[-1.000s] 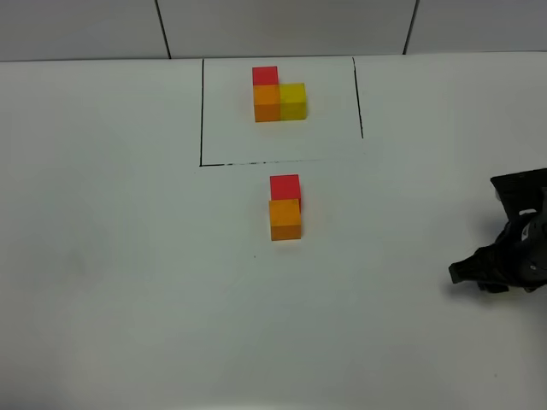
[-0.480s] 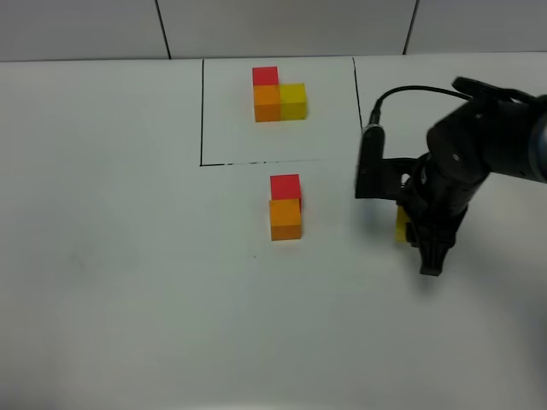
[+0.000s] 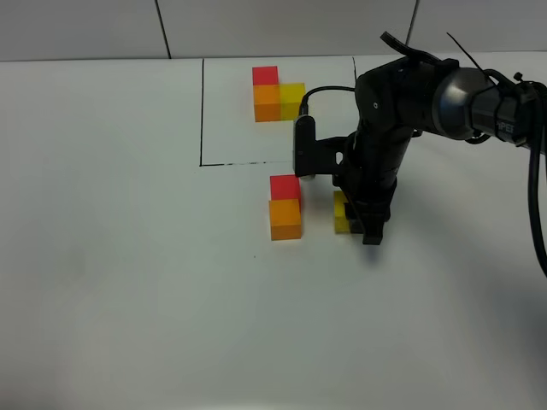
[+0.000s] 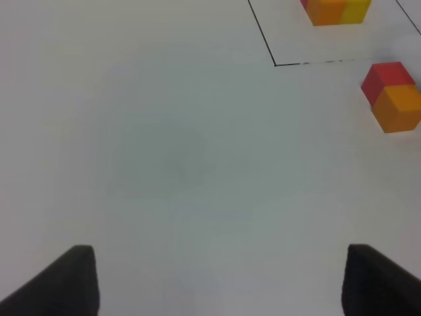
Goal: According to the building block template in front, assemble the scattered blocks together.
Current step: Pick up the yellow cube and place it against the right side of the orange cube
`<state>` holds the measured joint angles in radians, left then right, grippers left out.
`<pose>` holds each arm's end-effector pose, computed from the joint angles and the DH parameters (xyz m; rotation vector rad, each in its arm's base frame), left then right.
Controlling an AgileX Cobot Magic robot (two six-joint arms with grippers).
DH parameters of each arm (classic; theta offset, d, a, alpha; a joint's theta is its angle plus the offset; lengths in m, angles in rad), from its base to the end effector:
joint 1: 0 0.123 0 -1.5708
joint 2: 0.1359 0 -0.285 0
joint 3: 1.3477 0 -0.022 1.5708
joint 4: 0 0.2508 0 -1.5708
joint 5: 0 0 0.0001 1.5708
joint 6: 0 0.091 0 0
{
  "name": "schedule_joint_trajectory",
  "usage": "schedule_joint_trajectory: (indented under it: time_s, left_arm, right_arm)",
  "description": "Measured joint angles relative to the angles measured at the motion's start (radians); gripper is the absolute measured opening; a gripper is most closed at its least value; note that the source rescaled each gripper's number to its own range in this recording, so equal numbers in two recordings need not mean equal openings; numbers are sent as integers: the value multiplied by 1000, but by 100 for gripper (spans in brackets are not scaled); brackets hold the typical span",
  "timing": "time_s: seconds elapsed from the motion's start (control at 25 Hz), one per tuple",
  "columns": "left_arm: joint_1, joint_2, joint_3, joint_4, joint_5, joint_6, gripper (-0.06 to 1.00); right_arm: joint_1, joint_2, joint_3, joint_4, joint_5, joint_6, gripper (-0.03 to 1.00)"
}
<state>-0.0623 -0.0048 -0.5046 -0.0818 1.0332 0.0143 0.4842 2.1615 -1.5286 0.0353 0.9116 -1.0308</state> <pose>-0.0056 -0.0061 0.2810 0.0797 2.0055 -0.1280 0.3753 0.2003 0.1343 -2.0560 2.2182 -0.0040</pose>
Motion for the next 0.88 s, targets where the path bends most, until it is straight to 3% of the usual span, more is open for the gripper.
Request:
schedule_joint_trajectory:
  time_s: [0.88]
  left_arm:
    - [0, 0, 0, 0, 0, 0, 72]
  right_arm:
    - [49, 54, -25, 50, -53, -4, 3]
